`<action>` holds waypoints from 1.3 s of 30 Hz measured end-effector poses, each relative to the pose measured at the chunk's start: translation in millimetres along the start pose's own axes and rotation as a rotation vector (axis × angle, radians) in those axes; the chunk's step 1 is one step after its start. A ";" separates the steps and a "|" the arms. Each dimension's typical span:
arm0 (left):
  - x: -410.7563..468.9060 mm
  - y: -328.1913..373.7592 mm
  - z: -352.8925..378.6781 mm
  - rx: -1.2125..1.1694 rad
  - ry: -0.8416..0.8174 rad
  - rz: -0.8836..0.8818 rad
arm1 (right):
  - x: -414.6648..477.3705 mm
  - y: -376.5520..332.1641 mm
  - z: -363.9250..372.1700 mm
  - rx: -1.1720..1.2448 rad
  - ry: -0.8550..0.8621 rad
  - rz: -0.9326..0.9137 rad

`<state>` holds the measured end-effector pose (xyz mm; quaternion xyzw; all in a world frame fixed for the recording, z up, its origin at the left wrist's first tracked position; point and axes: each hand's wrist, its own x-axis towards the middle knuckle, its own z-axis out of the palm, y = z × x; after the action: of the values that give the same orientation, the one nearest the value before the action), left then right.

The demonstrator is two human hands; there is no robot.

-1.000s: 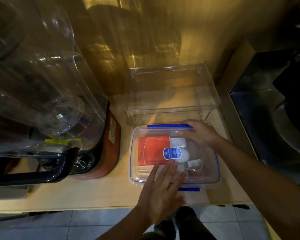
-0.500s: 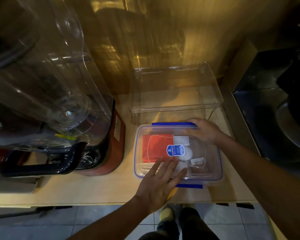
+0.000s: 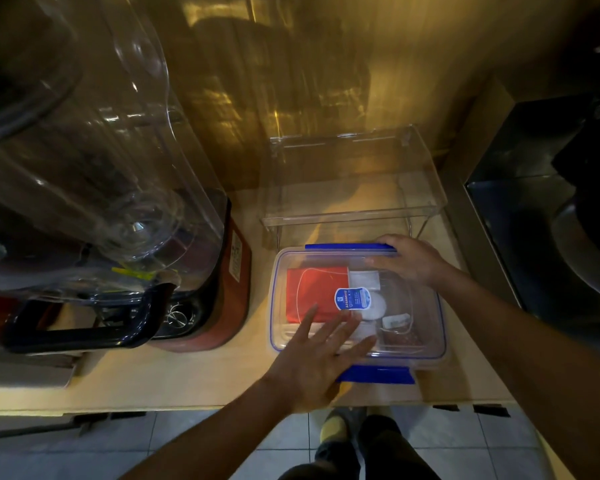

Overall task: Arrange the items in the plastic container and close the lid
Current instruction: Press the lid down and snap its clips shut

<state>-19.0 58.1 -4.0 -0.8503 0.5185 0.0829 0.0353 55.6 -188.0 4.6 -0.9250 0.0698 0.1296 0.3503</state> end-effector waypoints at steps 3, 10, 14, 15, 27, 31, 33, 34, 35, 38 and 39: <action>8.2 -24.2 -12.1 -0.106 -0.047 0.076 | 0.2 -1.3 1.1 0.002 0.003 -0.001; 37.1 -25.7 -6.3 -0.101 -0.027 0.193 | 4.3 -2.1 0.6 -0.008 -0.032 0.015; 44.4 -29.5 -6.6 -0.158 -0.024 0.209 | 11.6 -9.3 -2.9 0.063 -0.119 -0.012; 44.3 -29.8 -5.9 -0.165 -0.020 0.209 | 15.1 -12.6 -2.1 0.037 -0.133 -0.022; 43.5 -30.5 -4.5 -0.213 -0.027 0.199 | 30.5 -28.0 23.0 -0.039 0.010 -0.005; 42.0 -30.5 -1.2 -0.186 -0.028 0.206 | 30.7 -29.0 24.8 0.004 0.052 0.016; 41.6 -30.1 -1.5 -0.215 -0.027 0.207 | 29.9 -30.6 24.5 -0.020 0.068 0.005; 41.4 -30.0 -1.9 -0.231 -0.028 0.207 | 29.4 -30.9 25.0 -0.029 0.082 -0.004; 41.2 -30.2 -2.1 -0.240 -0.028 0.208 | 29.0 -30.6 25.8 -0.031 0.097 -0.012; 41.2 -30.4 -0.4 -0.236 -0.020 0.219 | 26.4 -28.9 28.6 -0.005 0.112 -0.006; 41.3 -30.0 0.8 -0.237 -0.018 0.220 | 25.5 -28.4 29.3 -0.002 0.110 0.001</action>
<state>26.0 35.9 -13.0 -0.7858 0.5948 0.1543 -0.0702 80.6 -148.3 -6.0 -0.9310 0.0893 0.0790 0.3450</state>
